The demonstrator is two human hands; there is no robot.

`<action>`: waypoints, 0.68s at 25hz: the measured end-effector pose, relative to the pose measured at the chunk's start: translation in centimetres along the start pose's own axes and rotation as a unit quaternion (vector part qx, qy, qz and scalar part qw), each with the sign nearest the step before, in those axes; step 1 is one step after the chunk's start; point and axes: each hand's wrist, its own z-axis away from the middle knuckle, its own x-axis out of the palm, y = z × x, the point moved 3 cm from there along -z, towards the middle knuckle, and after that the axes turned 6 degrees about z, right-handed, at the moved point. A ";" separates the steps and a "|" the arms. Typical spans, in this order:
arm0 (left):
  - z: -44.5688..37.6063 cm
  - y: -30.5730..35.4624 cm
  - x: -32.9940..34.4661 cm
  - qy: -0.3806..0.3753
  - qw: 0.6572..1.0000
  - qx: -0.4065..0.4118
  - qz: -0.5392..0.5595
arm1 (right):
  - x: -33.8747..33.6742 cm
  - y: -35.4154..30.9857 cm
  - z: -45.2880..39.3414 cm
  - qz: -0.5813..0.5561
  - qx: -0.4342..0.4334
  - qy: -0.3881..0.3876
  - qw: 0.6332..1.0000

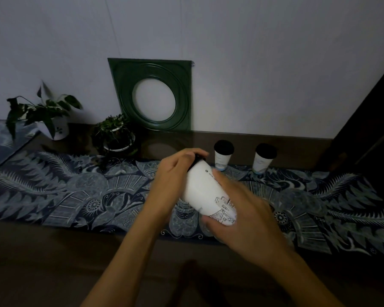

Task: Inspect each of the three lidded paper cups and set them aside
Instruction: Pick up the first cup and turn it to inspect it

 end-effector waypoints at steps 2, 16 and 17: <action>0.3 0.5 -0.1 -0.022 1.000 0.016 0.003 | 0.1 0.3 -0.1 -0.224 0.102 -0.058 0.968; 0.6 1.2 -0.1 -0.016 1.000 0.010 0.016 | -0.9 -0.4 -0.2 -0.072 0.034 -0.024 0.997; 0.8 1.4 -0.2 -0.030 0.999 0.018 0.024 | -0.9 -0.2 -0.2 -0.220 0.098 -0.060 0.969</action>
